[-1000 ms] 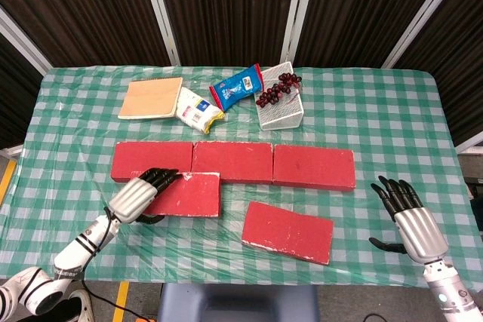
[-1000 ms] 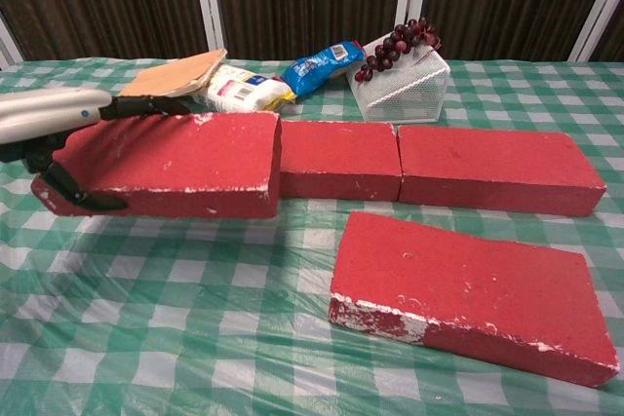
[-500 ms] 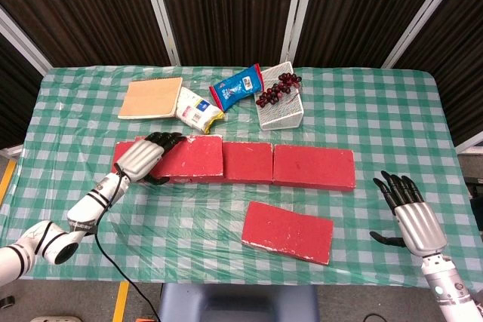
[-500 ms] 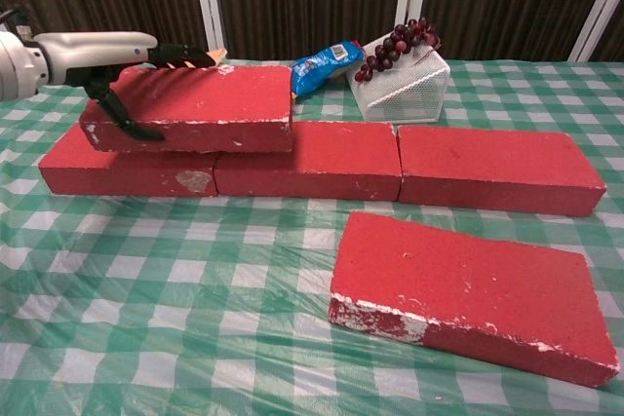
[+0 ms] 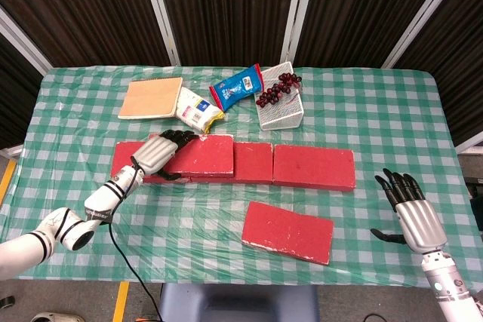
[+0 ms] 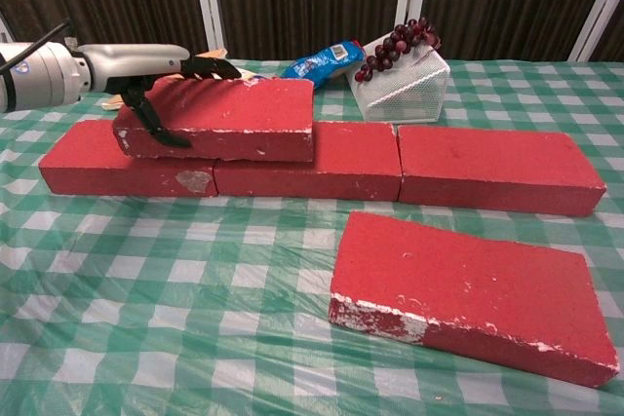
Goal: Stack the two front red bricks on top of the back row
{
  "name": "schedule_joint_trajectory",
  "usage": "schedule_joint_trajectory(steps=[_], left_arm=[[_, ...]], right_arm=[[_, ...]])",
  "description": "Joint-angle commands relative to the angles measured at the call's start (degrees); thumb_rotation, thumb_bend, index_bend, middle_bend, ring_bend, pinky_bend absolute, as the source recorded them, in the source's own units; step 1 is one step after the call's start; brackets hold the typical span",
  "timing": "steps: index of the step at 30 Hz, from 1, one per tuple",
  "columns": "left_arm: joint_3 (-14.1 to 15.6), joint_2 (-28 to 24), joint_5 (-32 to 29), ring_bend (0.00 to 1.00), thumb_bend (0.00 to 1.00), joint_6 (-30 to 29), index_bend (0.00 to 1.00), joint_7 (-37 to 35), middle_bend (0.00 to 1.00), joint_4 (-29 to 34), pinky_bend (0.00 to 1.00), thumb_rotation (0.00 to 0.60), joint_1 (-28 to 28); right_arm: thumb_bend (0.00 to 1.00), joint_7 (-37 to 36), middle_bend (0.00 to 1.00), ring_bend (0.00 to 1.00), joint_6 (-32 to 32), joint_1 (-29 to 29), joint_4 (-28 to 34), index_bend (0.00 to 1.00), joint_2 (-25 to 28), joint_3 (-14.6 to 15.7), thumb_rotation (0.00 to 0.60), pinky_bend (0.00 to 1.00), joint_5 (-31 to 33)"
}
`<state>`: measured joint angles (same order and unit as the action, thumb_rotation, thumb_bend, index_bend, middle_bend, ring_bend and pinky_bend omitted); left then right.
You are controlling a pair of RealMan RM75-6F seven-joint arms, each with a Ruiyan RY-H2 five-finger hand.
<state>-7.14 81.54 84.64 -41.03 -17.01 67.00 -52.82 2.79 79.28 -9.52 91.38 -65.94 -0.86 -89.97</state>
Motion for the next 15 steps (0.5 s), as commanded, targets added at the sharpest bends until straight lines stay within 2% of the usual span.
schedule_joint_trajectory(steps=[1, 4, 10, 15], left_arm=[[0.03, 0.39, -0.22, 0.41, 0.27, 0.05, 0.00, 0.07, 0.44, -0.31, 0.63, 0.600, -0.30], [0.24, 0.76, -0.35, 0.40, 0.27, 0.28, 0.00, -0.05, 0.43, -0.68, 0.59, 0.600, -0.67], [0.72, 1.14, -0.65, 0.36, 0.27, 0.42, 0.00, -0.42, 0.40, -1.28, 0.47, 0.600, -0.96], [0.94, 1.49, -1.05, 0.28, 0.27, 0.61, 0.00, -0.93, 0.35, -1.92, 0.29, 0.600, -1.15]], right_arm=[[0.19, -0.09, 0.00, 0.00, 0.14, 0.07, 0.04, 0.00, 0.04, -0.05, 0.600, 0.00, 0.07], [0.19, -0.13, 0.00, 0.00, 0.33, 0.13, 0.04, 0.00, 0.08, -0.07, 0.600, 0.00, 0.05], [0.19, 0.01, 0.00, 0.00, -0.03, -0.02, -0.03, 0.00, 0.01, -0.08, 0.600, 0.00, 0.25], [0.19, 0.11, 0.00, 0.00, -0.01, -0.03, -0.01, 0.00, -0.04, -0.15, 0.600, 0.00, 0.37]])
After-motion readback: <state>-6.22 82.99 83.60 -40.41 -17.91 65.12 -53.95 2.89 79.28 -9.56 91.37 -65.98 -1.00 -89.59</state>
